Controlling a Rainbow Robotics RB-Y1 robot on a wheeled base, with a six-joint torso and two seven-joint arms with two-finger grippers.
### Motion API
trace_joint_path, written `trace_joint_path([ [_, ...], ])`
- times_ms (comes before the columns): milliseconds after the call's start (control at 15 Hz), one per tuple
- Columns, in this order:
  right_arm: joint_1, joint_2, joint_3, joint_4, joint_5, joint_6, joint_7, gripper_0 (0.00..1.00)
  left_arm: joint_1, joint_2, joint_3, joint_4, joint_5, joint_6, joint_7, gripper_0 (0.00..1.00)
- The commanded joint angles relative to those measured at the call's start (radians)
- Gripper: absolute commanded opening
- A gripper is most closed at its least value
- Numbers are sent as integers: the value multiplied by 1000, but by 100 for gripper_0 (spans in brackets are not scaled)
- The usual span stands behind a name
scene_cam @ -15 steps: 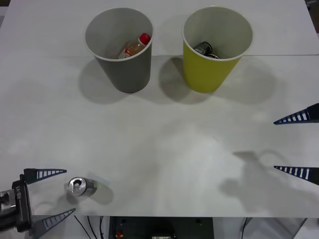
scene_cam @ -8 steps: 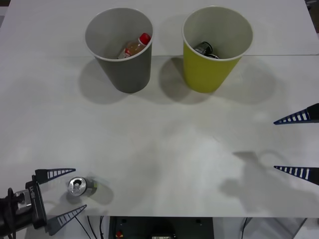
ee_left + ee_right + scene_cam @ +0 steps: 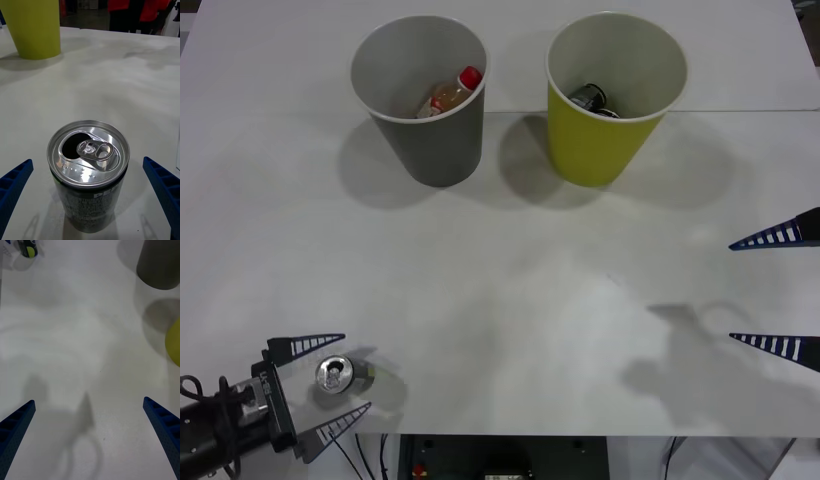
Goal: Put the can into the green bin and the plastic bottle into the gray bin
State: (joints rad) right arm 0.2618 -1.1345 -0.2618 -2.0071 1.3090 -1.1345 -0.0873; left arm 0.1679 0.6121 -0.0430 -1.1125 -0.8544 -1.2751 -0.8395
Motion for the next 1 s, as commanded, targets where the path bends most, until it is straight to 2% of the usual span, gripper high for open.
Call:
trace_joint_path([
  [67,0,0,0,0,0,0,0,100,-13,-21,0,14,-9,5,-7,100],
  [400,0,0,0,0,0,0,0,100,-16,-31,0,16,-9,8,-10,99],
  [467,0,0,0,0,0,0,0,100,-16,-31,0,16,-11,8,-10,59],
  [533,0,0,0,0,0,0,0,100,-16,-31,0,14,-11,8,-10,27],
  [600,0,0,0,0,0,0,0,100,-18,-32,0,14,-11,8,-10,8],
  [667,0,0,0,0,0,0,0,100,-19,-32,0,16,-12,8,-10,1],
  [1000,0,0,0,0,0,0,0,100,-39,-38,0,23,-29,10,-7,0],
])
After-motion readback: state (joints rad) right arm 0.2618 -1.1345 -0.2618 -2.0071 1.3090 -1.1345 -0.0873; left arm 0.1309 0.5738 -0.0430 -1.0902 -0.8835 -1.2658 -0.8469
